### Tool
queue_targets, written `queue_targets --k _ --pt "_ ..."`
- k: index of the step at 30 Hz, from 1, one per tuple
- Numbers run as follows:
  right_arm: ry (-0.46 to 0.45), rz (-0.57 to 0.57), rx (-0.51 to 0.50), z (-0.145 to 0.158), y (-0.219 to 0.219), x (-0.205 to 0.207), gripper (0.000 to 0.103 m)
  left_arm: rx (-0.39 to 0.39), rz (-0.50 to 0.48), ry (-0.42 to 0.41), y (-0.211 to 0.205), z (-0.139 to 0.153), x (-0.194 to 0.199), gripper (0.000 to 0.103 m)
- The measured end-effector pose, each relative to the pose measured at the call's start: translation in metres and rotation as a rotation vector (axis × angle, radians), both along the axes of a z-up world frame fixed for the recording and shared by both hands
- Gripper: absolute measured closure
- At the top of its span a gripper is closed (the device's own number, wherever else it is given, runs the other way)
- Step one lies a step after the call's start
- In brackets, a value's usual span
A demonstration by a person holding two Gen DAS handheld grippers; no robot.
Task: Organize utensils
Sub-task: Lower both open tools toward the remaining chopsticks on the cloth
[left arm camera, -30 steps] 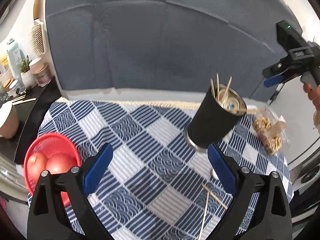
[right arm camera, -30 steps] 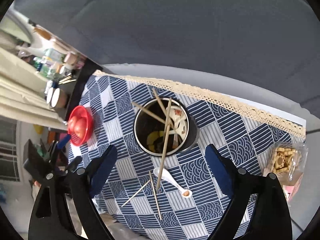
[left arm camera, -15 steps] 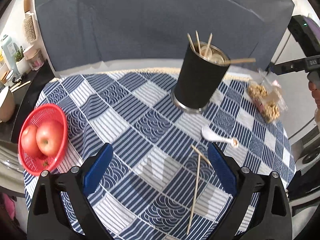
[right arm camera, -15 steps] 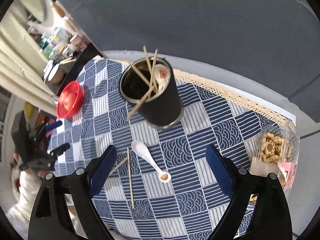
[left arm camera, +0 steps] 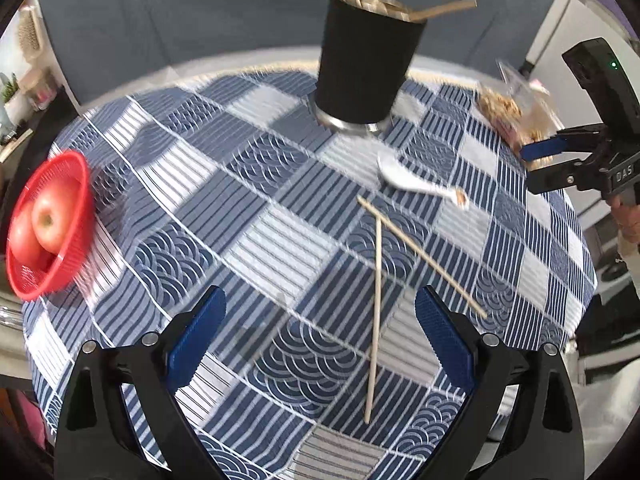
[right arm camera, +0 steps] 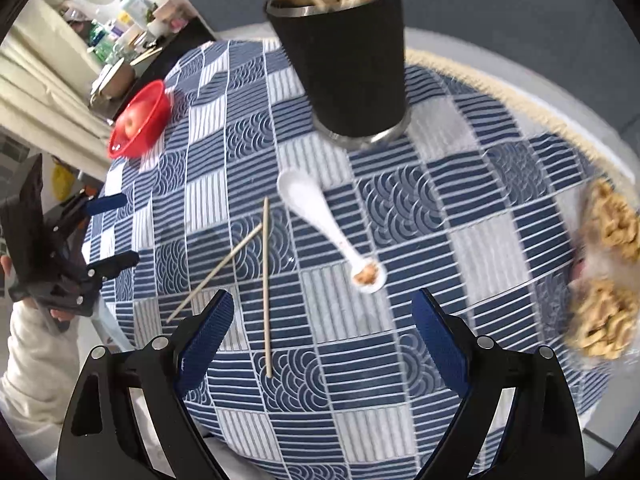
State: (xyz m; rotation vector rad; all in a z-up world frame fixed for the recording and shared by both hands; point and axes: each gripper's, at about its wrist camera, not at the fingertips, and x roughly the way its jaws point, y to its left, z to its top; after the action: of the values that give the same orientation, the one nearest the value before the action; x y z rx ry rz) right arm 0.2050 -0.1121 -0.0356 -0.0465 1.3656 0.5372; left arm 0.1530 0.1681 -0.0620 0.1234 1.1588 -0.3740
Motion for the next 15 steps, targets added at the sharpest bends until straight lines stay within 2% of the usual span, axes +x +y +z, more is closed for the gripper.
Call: queue_targets --k 4,7,15 --pt "0.007 0.005 -0.032 -0.023 0.009 -0.012 0.017 0.022 -0.029 0.054 -0.005 -0.016 -0.005 0.010" --pt "0.019 -0.004 -0.051 -0.039 0.013 -0.018 0.017 0.058 -0.086 0.066 -0.016 -0.027 -0.011 0.010" --pt "0.060 0.027 -0.099 -0.074 0.040 -0.031 0.017 0.081 -0.182 0.122 -0.035 -0.051 -0.020 0.010"
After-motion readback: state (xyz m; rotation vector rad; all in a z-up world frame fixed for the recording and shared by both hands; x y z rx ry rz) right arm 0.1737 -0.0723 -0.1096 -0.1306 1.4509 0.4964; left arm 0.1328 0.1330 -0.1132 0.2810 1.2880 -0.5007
